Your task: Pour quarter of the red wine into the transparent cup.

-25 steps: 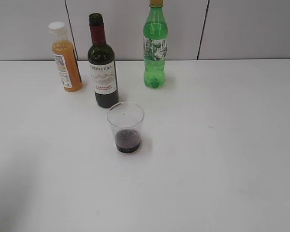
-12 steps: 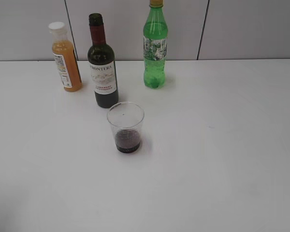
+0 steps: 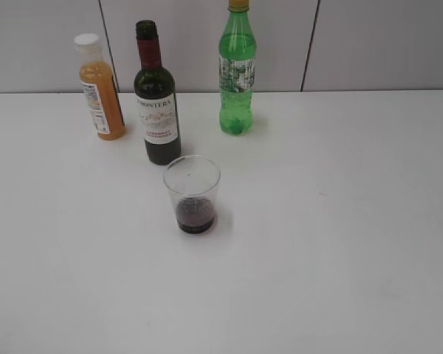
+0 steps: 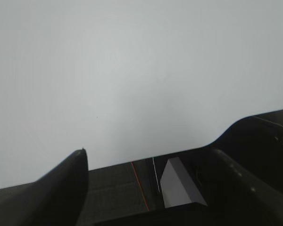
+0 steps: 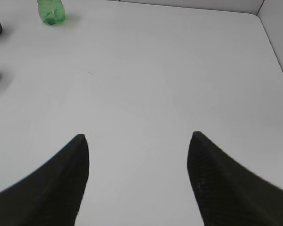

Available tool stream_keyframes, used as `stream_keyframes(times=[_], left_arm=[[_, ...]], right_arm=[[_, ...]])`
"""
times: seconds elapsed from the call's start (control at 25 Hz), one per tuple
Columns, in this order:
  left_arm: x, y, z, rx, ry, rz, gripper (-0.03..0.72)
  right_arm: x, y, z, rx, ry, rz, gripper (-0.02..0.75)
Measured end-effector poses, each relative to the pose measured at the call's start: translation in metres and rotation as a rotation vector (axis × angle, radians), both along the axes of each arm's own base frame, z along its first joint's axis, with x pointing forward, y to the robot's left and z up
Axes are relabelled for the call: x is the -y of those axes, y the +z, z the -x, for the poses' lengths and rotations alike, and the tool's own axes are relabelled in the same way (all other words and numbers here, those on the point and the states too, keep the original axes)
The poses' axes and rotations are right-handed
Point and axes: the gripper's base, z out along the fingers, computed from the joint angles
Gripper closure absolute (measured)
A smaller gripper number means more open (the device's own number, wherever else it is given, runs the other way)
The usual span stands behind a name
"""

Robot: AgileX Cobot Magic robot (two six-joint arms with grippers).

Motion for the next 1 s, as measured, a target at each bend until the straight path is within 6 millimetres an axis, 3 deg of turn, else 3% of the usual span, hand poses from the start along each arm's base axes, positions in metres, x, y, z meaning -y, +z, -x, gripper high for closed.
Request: stream_keyframes(times=[0.8,1.0], left_arm=[[-0.010,0.013,0.083,0.628,0.013,0.073,0.102],[-0.010,0.013,0.087,0.649,0.027,0.088,0.102]], right_arm=[[0.000,0.000,0.000,0.001,0.000,0.000,0.206],[0.000,0.000,0.000,0.000,0.001,-0.001,0.206]])
